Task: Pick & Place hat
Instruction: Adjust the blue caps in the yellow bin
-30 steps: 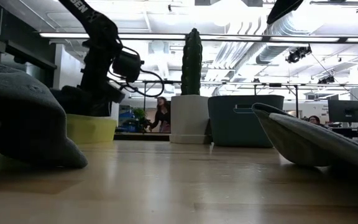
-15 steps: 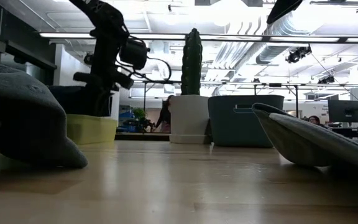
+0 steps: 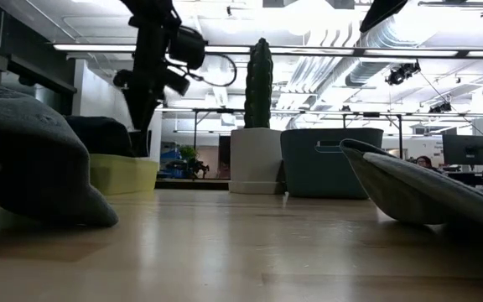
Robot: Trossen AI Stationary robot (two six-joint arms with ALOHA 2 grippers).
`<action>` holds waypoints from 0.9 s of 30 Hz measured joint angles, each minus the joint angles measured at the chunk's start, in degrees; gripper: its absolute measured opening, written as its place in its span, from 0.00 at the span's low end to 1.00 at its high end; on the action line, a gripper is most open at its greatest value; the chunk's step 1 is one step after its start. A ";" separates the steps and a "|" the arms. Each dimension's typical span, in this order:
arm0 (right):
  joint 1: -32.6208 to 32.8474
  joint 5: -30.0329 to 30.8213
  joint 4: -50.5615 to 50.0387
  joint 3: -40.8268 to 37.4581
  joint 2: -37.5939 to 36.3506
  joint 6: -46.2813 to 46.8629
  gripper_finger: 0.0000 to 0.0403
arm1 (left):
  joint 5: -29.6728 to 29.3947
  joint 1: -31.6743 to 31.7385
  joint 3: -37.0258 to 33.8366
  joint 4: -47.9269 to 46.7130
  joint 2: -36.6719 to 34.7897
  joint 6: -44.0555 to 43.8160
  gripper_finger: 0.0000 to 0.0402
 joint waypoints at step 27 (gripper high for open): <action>-0.01 0.23 0.05 0.00 0.00 -0.35 0.45 | -11.38 3.80 -22.15 15.99 -26.69 -55.43 0.00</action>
